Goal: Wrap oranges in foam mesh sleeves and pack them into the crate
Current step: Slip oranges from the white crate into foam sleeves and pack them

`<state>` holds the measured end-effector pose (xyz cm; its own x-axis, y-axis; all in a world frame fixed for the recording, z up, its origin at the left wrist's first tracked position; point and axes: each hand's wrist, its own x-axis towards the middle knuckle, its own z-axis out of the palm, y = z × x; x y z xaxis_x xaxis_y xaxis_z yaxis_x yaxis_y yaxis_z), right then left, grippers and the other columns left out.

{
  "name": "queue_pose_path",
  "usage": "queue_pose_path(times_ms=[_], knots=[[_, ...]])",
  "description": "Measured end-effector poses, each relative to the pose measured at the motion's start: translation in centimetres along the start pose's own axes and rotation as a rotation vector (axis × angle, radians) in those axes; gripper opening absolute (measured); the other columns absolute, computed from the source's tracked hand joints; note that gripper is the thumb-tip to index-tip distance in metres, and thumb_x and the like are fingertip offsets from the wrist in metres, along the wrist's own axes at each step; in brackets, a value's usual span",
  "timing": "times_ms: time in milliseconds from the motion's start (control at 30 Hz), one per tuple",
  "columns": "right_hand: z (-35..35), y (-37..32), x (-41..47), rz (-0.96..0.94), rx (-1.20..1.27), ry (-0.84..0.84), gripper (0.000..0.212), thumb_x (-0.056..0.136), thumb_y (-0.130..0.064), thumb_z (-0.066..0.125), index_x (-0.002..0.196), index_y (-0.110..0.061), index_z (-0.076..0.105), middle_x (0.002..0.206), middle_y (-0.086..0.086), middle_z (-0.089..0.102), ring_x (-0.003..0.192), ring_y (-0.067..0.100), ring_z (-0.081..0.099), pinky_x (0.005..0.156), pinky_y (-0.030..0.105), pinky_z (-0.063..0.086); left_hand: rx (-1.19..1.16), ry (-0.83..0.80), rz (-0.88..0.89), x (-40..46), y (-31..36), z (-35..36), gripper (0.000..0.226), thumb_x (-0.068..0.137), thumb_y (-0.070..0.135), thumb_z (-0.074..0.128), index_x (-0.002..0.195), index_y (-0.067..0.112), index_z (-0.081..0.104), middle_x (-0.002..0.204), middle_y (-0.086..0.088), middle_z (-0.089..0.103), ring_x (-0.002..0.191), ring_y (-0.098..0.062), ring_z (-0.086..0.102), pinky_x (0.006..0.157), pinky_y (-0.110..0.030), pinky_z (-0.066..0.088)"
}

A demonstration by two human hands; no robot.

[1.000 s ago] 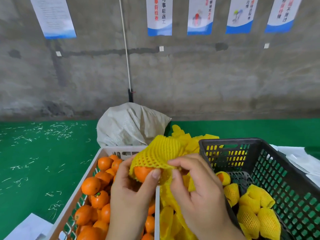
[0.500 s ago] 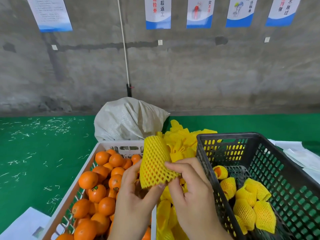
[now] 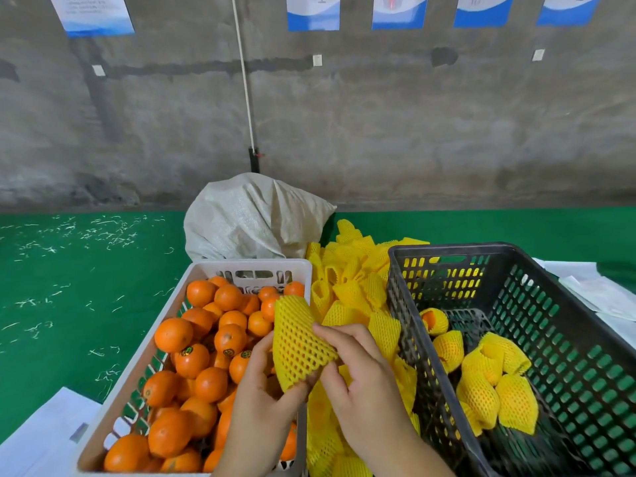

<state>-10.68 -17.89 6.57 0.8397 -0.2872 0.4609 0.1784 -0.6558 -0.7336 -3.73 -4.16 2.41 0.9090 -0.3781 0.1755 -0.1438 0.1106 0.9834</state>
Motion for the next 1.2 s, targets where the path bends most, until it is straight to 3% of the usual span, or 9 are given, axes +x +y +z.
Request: queue_pose_path(times_ms=[167,333,467,633,767,900,967,1067,1200], knots=[[0.9,0.6,-0.7,-0.056,0.016,0.044,0.023,0.097,-0.018,0.062,0.117,-0.027,0.068,0.106,-0.021,0.054,0.094,0.002,0.058,0.077,0.012,0.046,-0.056,0.078,-0.104,0.2,-3.1,-0.8,0.037,0.085,0.036,0.073,0.113,0.059,0.065,0.121,-0.010,0.073,0.102,-0.029,0.074,0.077,-0.035,0.060],[2.1,1.4,-1.6,0.167,0.081,-0.121,0.050,0.089,-0.018,0.062,0.115,-0.054,0.040,0.117,-0.029,0.042,0.111,-0.005,0.048,0.084,0.008,0.043,-0.059,0.028,-0.132,-0.2,-4.5,-0.3,0.049,0.086,0.018,0.073,0.112,0.058,0.064,0.117,-0.008,0.074,0.098,-0.027,0.074,0.074,-0.031,0.061],[2.0,2.3,-2.1,0.160,0.037,-0.139,0.040,0.080,-0.014,0.060,0.100,-0.046,0.045,0.107,-0.026,0.041,0.098,-0.005,0.048,0.078,0.011,0.039,0.022,0.031,-0.206,-0.1,-6.1,-0.9,0.065,0.091,-0.004,0.072,0.124,0.050,0.059,0.121,-0.012,0.072,0.104,-0.032,0.073,0.081,-0.042,0.063],[2.7,2.6,-2.7,0.335,0.339,-0.190,0.046,0.079,-0.057,0.067,0.119,-0.053,0.042,0.119,-0.028,0.049,0.112,0.000,0.056,0.088,0.014,0.047,0.091,0.042,-0.221,0.0,-6.4,-0.5,0.074,0.090,-0.018,0.067,0.147,0.025,0.046,0.136,-0.017,0.063,0.122,-0.041,0.062,0.106,-0.061,0.049],[3.1,2.8,-1.6,0.631,0.619,-0.200,0.088,0.062,-0.073,0.074,0.139,-0.050,0.038,0.133,-0.020,0.056,0.117,0.001,0.060,0.097,0.028,0.055,0.240,-0.061,-0.081,-0.8,-4.0,0.7,0.084,0.085,-0.013,0.076,0.135,0.046,0.044,0.124,-0.001,0.066,0.111,-0.019,0.066,0.094,-0.038,0.054],[2.1,4.4,-0.6,0.727,0.635,0.009,0.088,0.059,-0.057,0.082,0.136,-0.053,0.040,0.129,-0.027,0.057,0.112,-0.005,0.060,0.084,0.018,0.055,0.339,-0.197,-0.002,-1.1,-3.4,1.4,0.088,0.090,0.020,0.081,0.135,0.071,0.025,0.121,0.016,0.058,0.104,-0.006,0.061,0.087,-0.018,0.048],[-0.2,6.3,0.3,0.734,0.602,0.136,0.085,0.064,-0.055,0.083,0.136,-0.062,0.039,0.133,-0.029,0.055,0.117,0.002,0.058,0.092,0.029,0.054,0.338,-0.185,0.013,-0.6,-3.9,1.1,0.083,0.093,0.038,0.077,0.146,0.064,0.019,0.119,0.019,0.057,0.103,-0.014,0.062,0.087,-0.020,0.050],[-5.2,10.4,1.8,0.659,0.388,0.304,0.065,0.080,-0.040,0.083,0.121,-0.071,0.044,0.124,-0.026,0.060,0.109,0.009,0.061,0.084,0.033,0.055,0.392,-0.074,-0.041,1.0,-5.5,-1.1,0.069,0.095,0.042,0.069,0.151,0.047,0.028,0.118,0.013,0.061,0.094,-0.020,0.065,0.081,-0.032,0.056],[-9.4,16.2,2.6,0.715,-0.032,0.455,0.075,0.086,-0.031,0.079,0.144,-0.045,0.034,0.141,-0.002,0.041,0.124,0.022,0.051,0.095,0.039,0.046,0.812,-0.143,-0.262,3.4,-8.3,-4.2,0.048,0.103,0.037,0.063,0.147,0.034,0.043,0.134,0.007,0.061,0.121,-0.022,0.060,0.100,-0.042,0.050]])
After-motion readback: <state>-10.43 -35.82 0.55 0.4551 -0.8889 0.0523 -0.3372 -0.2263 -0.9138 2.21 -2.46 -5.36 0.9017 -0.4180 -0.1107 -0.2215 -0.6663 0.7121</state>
